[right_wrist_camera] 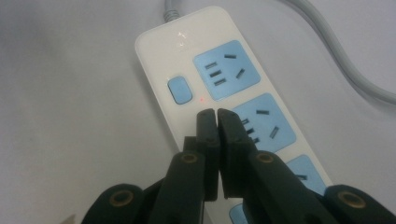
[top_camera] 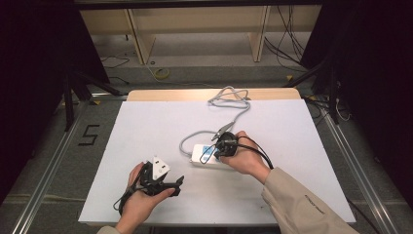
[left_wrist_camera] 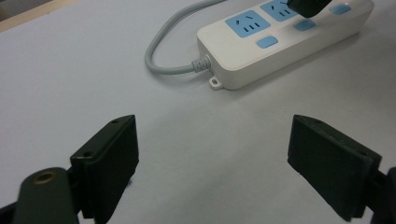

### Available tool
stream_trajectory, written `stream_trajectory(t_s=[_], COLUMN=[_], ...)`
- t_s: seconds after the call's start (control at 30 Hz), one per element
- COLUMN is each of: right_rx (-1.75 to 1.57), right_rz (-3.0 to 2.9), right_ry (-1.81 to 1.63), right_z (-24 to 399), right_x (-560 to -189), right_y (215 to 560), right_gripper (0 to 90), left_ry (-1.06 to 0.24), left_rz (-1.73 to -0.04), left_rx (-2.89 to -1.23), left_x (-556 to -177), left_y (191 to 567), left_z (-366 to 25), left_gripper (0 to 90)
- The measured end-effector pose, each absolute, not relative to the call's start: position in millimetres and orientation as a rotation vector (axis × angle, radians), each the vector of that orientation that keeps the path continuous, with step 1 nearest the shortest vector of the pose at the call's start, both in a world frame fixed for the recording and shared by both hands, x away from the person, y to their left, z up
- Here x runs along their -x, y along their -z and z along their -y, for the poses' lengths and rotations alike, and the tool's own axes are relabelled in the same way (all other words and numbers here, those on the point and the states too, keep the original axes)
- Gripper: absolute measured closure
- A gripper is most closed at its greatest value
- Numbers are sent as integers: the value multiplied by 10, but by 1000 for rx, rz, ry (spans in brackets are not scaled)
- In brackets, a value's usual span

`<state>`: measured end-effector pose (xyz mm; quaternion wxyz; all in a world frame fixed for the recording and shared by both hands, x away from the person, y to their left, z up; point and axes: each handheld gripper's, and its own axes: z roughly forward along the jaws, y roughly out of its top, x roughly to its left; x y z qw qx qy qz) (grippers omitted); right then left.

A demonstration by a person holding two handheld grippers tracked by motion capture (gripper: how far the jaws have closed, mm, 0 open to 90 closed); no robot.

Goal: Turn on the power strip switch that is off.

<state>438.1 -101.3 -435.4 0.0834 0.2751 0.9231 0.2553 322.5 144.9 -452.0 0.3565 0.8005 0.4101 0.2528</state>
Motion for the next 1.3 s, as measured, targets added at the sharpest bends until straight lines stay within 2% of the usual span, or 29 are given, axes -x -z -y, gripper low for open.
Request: stream_trajectory(t_s=[1.3], right_rx=[-910], right_rz=[-2665], right_ry=[-907], right_z=[1495], right_x=[-4280], right_y=[4260], right_gripper=[632], left_ry=[-647], left_rz=[-1069], left_rx=[-2080], left_x=[-3235], left_y=[4532], left_z=[-1445], left_gripper=[160])
